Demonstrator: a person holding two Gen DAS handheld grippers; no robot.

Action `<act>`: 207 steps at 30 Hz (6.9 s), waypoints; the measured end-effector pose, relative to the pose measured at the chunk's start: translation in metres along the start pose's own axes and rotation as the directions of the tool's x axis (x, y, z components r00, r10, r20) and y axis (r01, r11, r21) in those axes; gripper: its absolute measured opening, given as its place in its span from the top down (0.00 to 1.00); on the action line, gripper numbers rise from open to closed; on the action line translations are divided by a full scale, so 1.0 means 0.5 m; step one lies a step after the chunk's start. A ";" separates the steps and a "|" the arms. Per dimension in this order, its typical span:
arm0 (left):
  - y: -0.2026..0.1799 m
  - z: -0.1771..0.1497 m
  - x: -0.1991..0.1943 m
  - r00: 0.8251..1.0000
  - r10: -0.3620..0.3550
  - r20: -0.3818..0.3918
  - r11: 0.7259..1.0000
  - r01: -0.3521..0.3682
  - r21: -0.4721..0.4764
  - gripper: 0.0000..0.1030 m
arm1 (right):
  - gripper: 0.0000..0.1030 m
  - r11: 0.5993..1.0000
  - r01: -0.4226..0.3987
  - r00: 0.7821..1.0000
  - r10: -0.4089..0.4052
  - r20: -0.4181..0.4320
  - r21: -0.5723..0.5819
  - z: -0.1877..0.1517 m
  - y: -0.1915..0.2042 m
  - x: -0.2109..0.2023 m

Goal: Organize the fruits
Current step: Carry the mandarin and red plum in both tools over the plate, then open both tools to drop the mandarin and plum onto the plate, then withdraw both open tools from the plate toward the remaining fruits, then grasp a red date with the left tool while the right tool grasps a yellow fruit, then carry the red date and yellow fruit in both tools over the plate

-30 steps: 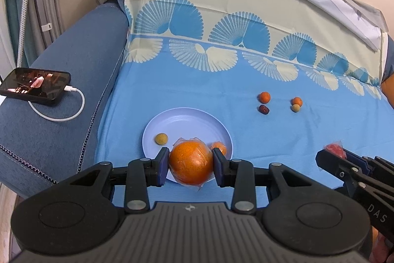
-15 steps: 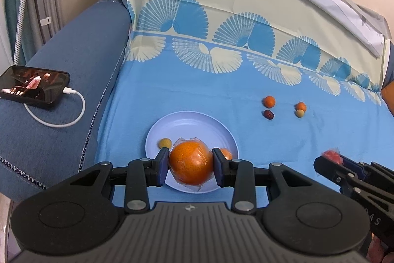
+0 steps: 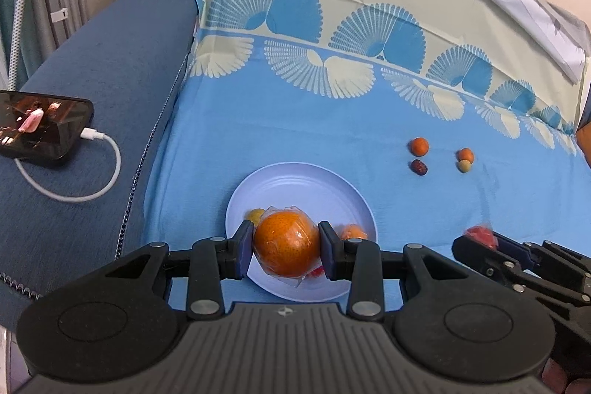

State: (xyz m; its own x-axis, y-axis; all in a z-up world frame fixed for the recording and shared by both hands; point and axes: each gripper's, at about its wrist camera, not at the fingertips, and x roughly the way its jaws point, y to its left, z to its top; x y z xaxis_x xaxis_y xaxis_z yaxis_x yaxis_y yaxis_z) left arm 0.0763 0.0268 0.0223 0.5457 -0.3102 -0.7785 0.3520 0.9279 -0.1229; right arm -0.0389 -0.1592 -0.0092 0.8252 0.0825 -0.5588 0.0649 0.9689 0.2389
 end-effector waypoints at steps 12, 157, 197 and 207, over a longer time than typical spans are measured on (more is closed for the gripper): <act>0.002 0.019 0.122 0.998 -0.016 -0.060 0.998 0.019 0.053 0.60 | 0.72 0.999 -0.027 0.996 0.024 -0.082 -0.026 -0.007 0.007 0.140; -0.500 0.139 0.571 0.981 -0.112 -0.157 0.921 0.162 0.354 0.66 | 0.72 0.847 0.496 0.868 -0.484 -0.109 0.192 0.029 -0.609 0.327; -0.188 -0.119 -0.188 0.977 -0.063 0.201 0.981 0.024 0.192 0.66 | 0.72 0.986 0.164 0.977 -0.166 0.134 0.022 -0.084 -0.031 -0.233; -0.174 -0.140 -0.215 0.973 -0.069 0.221 0.983 0.029 0.180 0.66 | 0.72 0.988 0.150 0.978 -0.152 0.144 0.024 -0.090 -0.027 -0.248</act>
State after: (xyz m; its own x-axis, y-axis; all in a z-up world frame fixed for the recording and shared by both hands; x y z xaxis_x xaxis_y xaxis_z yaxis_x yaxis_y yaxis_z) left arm -0.0660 -0.0060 0.0737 0.6747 -0.4117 -0.6125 0.4987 0.8662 -0.0329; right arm -0.1672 -0.1720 0.0210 0.8778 -0.1004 -0.4684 0.2015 0.9645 0.1708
